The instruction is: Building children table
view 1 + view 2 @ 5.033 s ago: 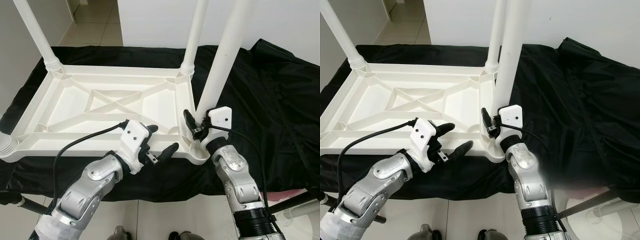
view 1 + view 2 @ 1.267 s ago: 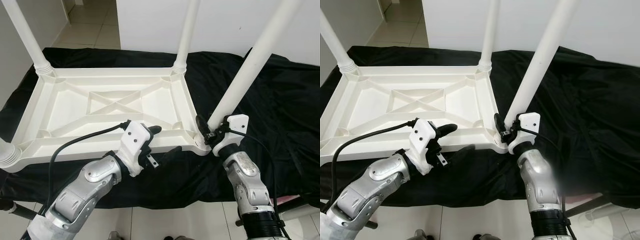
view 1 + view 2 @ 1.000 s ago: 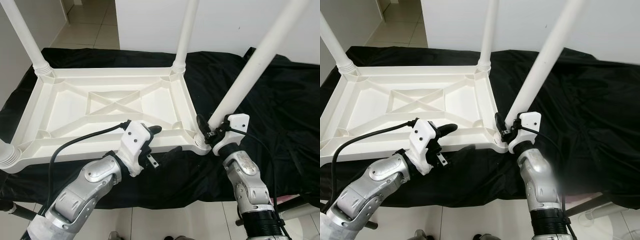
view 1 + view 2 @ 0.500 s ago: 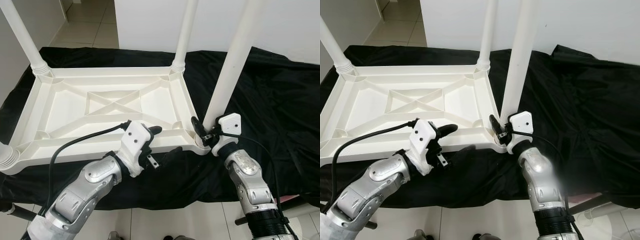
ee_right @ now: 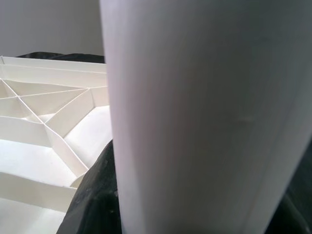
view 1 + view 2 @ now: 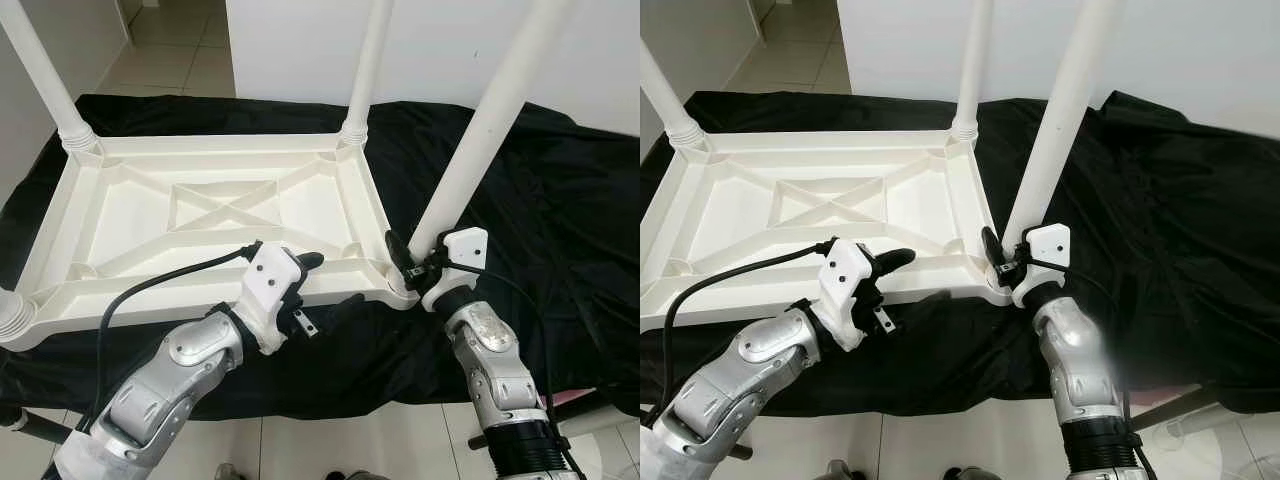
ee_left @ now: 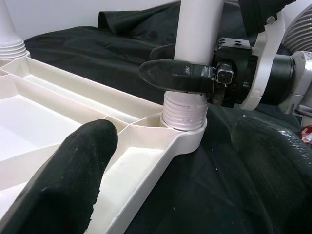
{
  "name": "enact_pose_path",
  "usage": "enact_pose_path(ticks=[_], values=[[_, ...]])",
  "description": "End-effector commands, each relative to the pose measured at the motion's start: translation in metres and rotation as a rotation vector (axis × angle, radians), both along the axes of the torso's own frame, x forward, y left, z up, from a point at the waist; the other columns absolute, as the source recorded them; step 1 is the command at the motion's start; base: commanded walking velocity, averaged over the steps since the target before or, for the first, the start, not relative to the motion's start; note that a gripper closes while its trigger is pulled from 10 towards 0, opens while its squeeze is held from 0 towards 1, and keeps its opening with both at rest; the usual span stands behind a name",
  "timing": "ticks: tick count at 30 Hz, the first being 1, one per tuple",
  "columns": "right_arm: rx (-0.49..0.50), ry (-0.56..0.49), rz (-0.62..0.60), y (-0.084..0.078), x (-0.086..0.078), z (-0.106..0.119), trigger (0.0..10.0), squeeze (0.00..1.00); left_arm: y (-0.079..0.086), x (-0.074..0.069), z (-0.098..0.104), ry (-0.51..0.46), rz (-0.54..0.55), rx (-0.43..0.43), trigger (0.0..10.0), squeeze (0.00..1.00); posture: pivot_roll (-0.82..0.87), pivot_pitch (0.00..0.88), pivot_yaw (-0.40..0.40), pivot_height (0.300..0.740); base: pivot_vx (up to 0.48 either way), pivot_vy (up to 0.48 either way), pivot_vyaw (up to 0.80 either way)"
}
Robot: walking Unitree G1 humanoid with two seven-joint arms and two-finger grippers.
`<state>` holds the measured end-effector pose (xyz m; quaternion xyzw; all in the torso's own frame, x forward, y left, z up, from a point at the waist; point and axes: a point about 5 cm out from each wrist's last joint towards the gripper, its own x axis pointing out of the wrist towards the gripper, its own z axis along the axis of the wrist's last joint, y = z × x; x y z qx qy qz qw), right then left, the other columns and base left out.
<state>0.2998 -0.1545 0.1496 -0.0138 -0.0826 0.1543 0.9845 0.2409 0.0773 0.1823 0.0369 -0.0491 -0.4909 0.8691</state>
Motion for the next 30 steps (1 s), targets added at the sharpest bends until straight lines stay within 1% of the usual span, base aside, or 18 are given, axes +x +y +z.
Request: enact_pose_path(ticks=[1, 7, 9, 11, 12, 13, 14, 16, 17, 19, 20, 22, 25, 26, 30], values=[[-0.030, 0.253, -0.062, -0.011, -0.009, -0.053, 10.0, 0.00, -0.004, -0.009, -0.001, 0.005, -0.124, 0.020, 10.0, 0.00, -0.01, 0.132, -0.029, 0.740, 0.000, 0.000, 0.00], [-0.028, 0.239, -0.086, -0.012, -0.007, -0.051, 10.0, 0.00, -0.004, -0.008, -0.001, 0.002, -0.123, 0.022, 10.0, 0.00, -0.01, 0.129, -0.030, 0.740, 0.000, 0.000, 0.00], [-0.014, 0.232, -0.104, -0.010, -0.007, -0.049, 10.0, 0.00, -0.004, -0.008, -0.001, 0.002, -0.123, 0.022, 10.0, 0.00, -0.01, 0.128, -0.030, 0.740, 0.000, 0.000, 0.00], [0.046, 0.226, -0.219, -0.008, -0.009, -0.048, 10.0, 0.00, -0.003, -0.008, -0.001, 0.001, -0.122, 0.026, 10.0, 0.00, -0.01, 0.127, -0.033, 0.740, 0.000, 0.000, 0.00], [0.046, 0.226, -0.219, -0.008, -0.009, -0.048, 10.0, 0.00, -0.003, -0.008, -0.001, 0.001, -0.122, 0.026, 10.0, 0.00, -0.01, 0.127, -0.033, 0.740, 0.000, 0.000, 0.00], [0.080, 0.209, -0.284, -0.003, -0.011, -0.047, 10.0, 0.00, -0.003, -0.008, -0.001, 0.000, -0.123, 0.026, 10.0, 0.00, -0.01, 0.126, -0.034, 0.740, 0.000, 0.000, 0.00], [0.080, 0.209, -0.284, -0.003, -0.011, -0.047, 10.0, 0.00, -0.003, -0.008, -0.001, 0.000, -0.123, 0.026, 10.0, 0.00, -0.01, 0.126, -0.034, 0.740, 0.000, 0.000, 0.00], [0.136, 0.195, -0.359, 0.003, -0.015, -0.047, 10.0, 0.00, -0.004, -0.008, -0.001, 0.000, -0.123, 0.026, 10.0, 0.00, -0.01, 0.126, -0.036, 0.740, 0.000, 0.000, 0.00], [0.136, 0.195, -0.359, 0.003, -0.015, -0.047, 10.0, 0.00, -0.004, -0.008, -0.001, 0.000, -0.123, 0.026, 10.0, 0.00, -0.01, 0.126, -0.036, 0.740, 0.000, 0.000, 0.00], [0.175, 0.191, -0.431, 0.011, -0.018, -0.048, 10.0, 0.00, -0.005, -0.009, -0.002, 0.002, -0.127, 0.026, 10.0, 0.00, -0.01, 0.124, -0.041, 0.740, 0.000, 0.000, 0.00], [0.175, 0.191, -0.431, 0.011, -0.018, -0.048, 10.0, 0.00, -0.005, -0.009, -0.002, 0.002, -0.127, 0.026, 10.0, 0.00, -0.01, 0.124, -0.041, 0.740, 0.000, 0.000, 0.00], [0.186, 0.190, -0.456, 0.018, -0.018, -0.047, 10.0, 0.00, -0.005, -0.011, -0.003, 0.010, -0.135, 0.029, 10.0, 0.00, 0.00, 0.121, -0.043, 0.740, 0.000, 0.000, 0.00], [0.186, 0.190, -0.456, 0.018, -0.018, -0.047, 10.0, 0.00, -0.005, -0.011, -0.003, 0.010, -0.135, 0.029, 10.0, 0.00, 0.00, 0.121, -0.043, 0.740, 0.000, 0.000, 0.00], [0.157, 0.171, -0.447, 0.021, -0.017, -0.044, 10.0, 0.00, -0.004, -0.011, -0.004, 0.013, -0.139, 0.033, 10.0, 0.00, 0.00, 0.120, -0.042, 0.740, 0.000, 0.000, 0.00], [0.160, 0.174, -0.457, 0.025, -0.015, -0.040, 10.0, 0.00, -0.004, -0.011, -0.005, 0.008, -0.148, 0.049, 10.0, 0.00, 0.00, 0.112, -0.048, 0.740, 0.000, 0.000, 0.00]])
